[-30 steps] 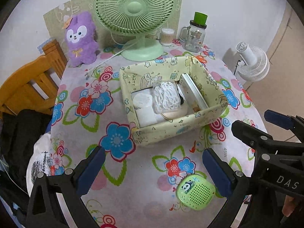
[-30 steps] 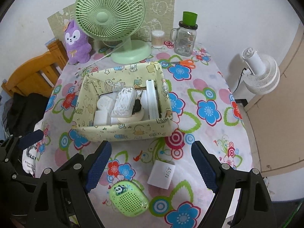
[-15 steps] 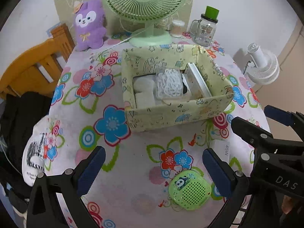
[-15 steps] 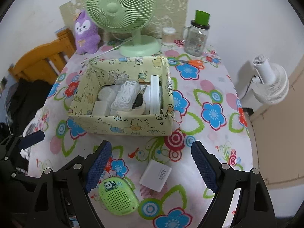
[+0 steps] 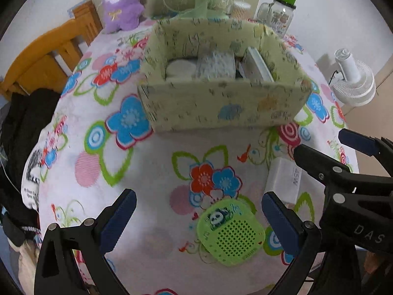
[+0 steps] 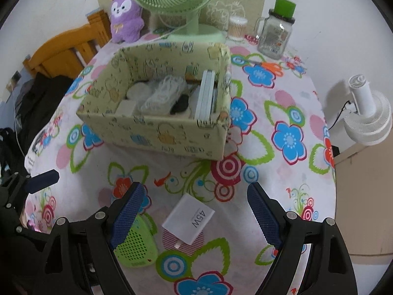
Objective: Organize rigid objects
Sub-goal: 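Withdraw both open tools and move them toward the panda speaker and charger, then grasp the green panda speaker with the left tool while the right tool grasps the white charger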
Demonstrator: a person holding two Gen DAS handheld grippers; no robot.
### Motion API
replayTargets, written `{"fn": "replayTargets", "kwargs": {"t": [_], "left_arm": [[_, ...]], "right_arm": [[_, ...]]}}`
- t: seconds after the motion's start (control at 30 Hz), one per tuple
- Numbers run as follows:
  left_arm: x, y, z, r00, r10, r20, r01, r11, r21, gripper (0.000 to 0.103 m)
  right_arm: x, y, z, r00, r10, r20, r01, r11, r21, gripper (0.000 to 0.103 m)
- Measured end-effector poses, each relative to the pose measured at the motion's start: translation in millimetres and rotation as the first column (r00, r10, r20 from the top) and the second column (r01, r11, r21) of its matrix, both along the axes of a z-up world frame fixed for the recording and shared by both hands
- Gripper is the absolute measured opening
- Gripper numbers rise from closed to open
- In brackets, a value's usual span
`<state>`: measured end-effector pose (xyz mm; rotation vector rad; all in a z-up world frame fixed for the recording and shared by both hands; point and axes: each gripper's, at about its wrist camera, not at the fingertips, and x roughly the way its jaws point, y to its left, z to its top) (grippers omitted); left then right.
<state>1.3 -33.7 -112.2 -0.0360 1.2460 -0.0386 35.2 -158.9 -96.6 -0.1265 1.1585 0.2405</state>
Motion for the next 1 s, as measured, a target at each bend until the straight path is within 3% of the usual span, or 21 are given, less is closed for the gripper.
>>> {"fn": "replayTargets", "kwargs": {"t": [0.43,1.0], "left_arm": [[-15.1,-17.7,-38.2,0.996,0.057,-0.067,-0.057,0.998,0.003,0.103],[-39.3,-30.0,-67.8,0.981,0.142,-0.13,-0.143,0.99,0.001,0.103]], "right_arm": [[-6.2,-7.4,-49.7,0.992,0.1,-0.08,-0.1,0.995,-0.008,0.088],[-11.6,12.5,-80.4,0.96,0.24,-0.142,-0.243,0.97,-0.008,0.088]]}}
